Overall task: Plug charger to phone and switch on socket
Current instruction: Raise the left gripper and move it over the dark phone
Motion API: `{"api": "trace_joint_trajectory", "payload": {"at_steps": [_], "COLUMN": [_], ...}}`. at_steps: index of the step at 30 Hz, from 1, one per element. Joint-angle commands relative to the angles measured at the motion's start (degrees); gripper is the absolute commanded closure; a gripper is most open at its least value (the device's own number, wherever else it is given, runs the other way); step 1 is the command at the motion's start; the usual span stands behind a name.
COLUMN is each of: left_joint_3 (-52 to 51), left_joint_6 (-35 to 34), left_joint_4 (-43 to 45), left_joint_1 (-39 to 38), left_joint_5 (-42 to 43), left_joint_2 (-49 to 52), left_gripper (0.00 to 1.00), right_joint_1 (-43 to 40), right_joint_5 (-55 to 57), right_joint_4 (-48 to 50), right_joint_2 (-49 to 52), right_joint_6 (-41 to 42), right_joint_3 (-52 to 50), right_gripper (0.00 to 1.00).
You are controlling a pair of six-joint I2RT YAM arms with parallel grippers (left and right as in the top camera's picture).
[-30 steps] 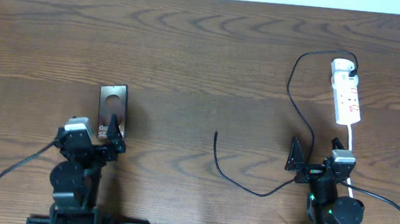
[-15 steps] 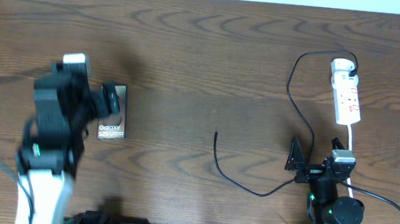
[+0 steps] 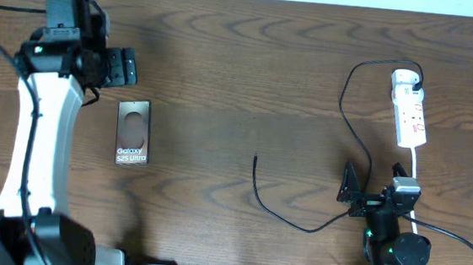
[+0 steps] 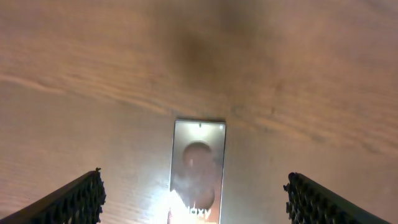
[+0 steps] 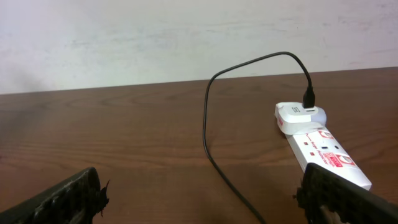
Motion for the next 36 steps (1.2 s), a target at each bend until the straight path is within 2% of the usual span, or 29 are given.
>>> {"api": "trace_joint_trajectory", "payload": {"at_steps": [1,2,3,4,5,6,7,8,9,11,14,20,25,29,36], "left_joint_3": [0.0,-0.3,-0.6,-0.7,-0.7,-0.7,-0.7,-0.7,-0.7,-0.7,-0.7,-0.8,-1.0,-1.1,-2.0], "left_joint_6": [1.0,1.0,1.0,1.0,1.0,1.0,1.0,1.0,1.0,1.0,1.4,7.0,7.5,10.3,10.2], "left_joint_4": [-0.6,-0.6,-0.6,-0.7,-0.7,-0.7,-0.7,-0.7,-0.7,-0.7,-0.7,-1.7,-2.2,-2.7,-2.7], "left_joint_1": [0.2,0.2,0.2,0.2,0.2,0.2,0.2,0.2,0.2,0.2,0.2,0.2,0.2,0.1,0.1], "left_joint_5": [-0.1,-0.1,-0.1,-0.1,-0.1,-0.1,-0.1,-0.1,-0.1,-0.1,-0.1,-0.1,0.0,3.9,4.4], "left_joint_2": [3.0,3.9,5.1,6.1,7.3,8.5,9.2,10.3,11.2,12.8,15.4,20.0,21.4,21.4,21.4], "left_gripper": [0.16,0.25,0.47,0.64,0.68,0.67,0.55,0.36,0.25,0.16,0.1,0.01,0.0,0.0,0.0], "right_joint_1": [-0.3,-0.3,-0.3,-0.3,-0.3,-0.3,-0.3,-0.3,-0.3,-0.3,-0.3,-0.3,-0.3,-0.3,-0.3], "right_joint_5": [-0.3,-0.3,-0.3,-0.3,-0.3,-0.3,-0.3,-0.3,-0.3,-0.3,-0.3,-0.3,-0.3,-0.3,-0.3], "right_joint_4": [-0.2,-0.2,-0.2,-0.2,-0.2,-0.2,-0.2,-0.2,-0.2,-0.2,-0.2,-0.2,-0.2,-0.2,-0.2], "right_joint_2": [-0.3,-0.3,-0.3,-0.3,-0.3,-0.3,-0.3,-0.3,-0.3,-0.3,-0.3,-0.3,-0.3,-0.3,-0.3], "right_joint_6": [-0.4,-0.4,-0.4,-0.4,-0.4,-0.4,-0.4,-0.4,-0.4,-0.4,-0.4,-0.4,-0.4,-0.4,-0.4], "right_joint_3": [-0.1,-0.1,-0.1,-0.1,-0.1,-0.1,-0.1,-0.1,-0.1,-0.1,-0.1,-0.1,-0.1,-0.1,-0.1], "right_gripper": [0.01,0.01,0.01,0.01,0.01,0.01,0.01,0.01,0.01,0.01,0.01,0.01,0.01,0.01,0.01]}}
